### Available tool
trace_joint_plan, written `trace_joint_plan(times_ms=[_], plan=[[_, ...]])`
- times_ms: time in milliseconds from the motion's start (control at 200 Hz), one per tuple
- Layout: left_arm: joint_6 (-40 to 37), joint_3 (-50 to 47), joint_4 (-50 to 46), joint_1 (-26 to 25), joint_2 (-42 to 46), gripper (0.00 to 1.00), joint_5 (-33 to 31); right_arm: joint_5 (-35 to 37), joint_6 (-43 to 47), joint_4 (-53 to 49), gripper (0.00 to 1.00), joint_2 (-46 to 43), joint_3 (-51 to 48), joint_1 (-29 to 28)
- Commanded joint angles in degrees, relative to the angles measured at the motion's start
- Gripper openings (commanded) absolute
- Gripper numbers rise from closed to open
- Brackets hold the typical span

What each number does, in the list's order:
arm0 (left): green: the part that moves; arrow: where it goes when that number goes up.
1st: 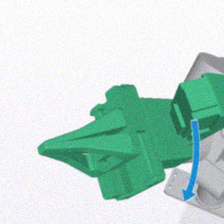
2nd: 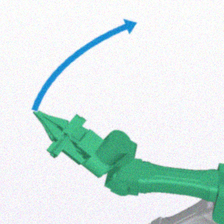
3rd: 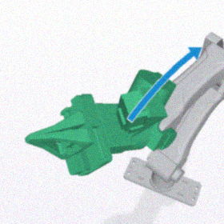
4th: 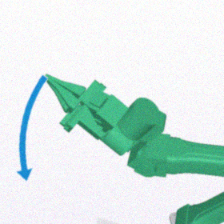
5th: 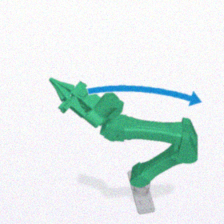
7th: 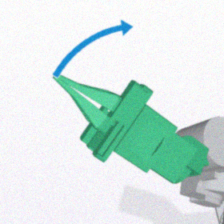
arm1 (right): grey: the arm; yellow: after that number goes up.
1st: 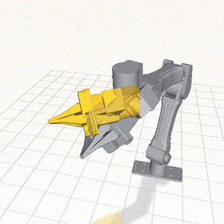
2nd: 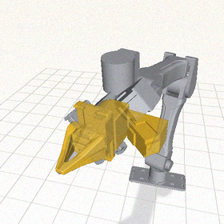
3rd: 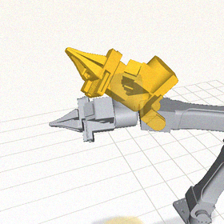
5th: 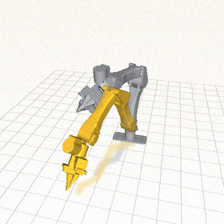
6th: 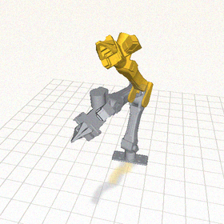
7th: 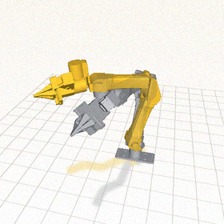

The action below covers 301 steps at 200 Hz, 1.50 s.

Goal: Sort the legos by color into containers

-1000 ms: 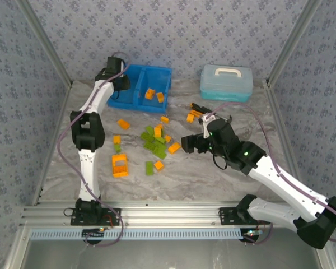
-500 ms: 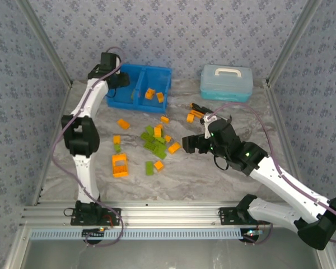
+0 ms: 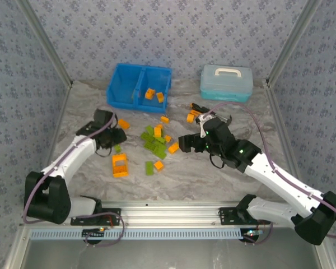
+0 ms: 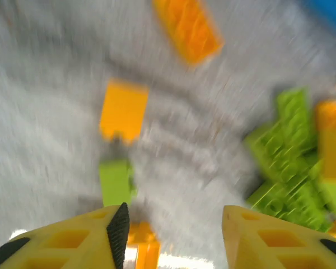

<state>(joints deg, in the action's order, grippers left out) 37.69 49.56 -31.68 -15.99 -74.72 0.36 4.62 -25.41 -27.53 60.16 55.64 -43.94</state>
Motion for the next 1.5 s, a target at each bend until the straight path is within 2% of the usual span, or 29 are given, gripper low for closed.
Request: trace_joint_plan(times_ms=[0, 130, 265, 355, 640, 854, 984, 1169, 1324, 1374, 1449, 1499], plan=[[6.8, -1.1, 1.2, -2.5, -1.7, 0.53, -1.4, -0.6, -1.4, 1.4, 0.98, 0.4, -0.2, -0.4], [7.8, 0.7, -2.6, -4.2, -6.9, 0.55, -9.1, -1.5, -2.1, 0.2, 0.98, 0.3, 0.5, -0.5], [7.6, 0.8, -3.4, -4.2, -8.6, 0.57, -15.1, -0.2, -2.6, -1.3, 0.99, -2.1, -0.6, -0.7], [6.6, 0.6, -2.0, -3.8, -8.9, 0.58, -16.9, 0.7, -3.1, -1.8, 0.99, -3.4, -1.9, -0.7], [2.4, 2.1, 2.8, -2.1, -15.0, 0.52, -12.5, 1.2, -2.9, -1.4, 0.99, -3.0, -2.0, -0.7], [3.1, 1.5, 3.8, -1.6, -16.0, 0.26, -11.1, 1.4, -2.6, -1.5, 0.99, -1.5, -1.2, -0.7], [2.8, 3.2, 1.0, -1.6, -12.6, 0.2, -10.5, 1.5, -2.6, -1.7, 0.99, -1.3, -1.0, -0.5], [-2.9, 11.8, -1.8, -1.6, -5.9, 0.17, -11.0, 1.8, -1.8, -1.7, 0.99, -0.8, 0.1, -0.4], [-10.1, 22.4, 0.2, -0.3, -9.9, 0.15, -14.5, 1.4, -1.3, -2.0, 0.99, 0.3, 1.3, -0.4], [-11.9, 26.3, 0.4, 1.5, -13.0, 0.14, -12.4, 1.1, -1.2, -2.1, 0.99, 0.6, 1.8, -0.3], [-13.1, 32.8, 1.8, 5.0, -18.4, 0.15, -4.0, 1.2, -1.3, -2.6, 0.99, 0.8, 2.3, -0.3], [-13.7, 36.8, 3.2, 6.3, -22.5, 0.16, -2.0, 1.1, -1.2, -3.0, 1.0, 0.8, 2.7, -0.3]])
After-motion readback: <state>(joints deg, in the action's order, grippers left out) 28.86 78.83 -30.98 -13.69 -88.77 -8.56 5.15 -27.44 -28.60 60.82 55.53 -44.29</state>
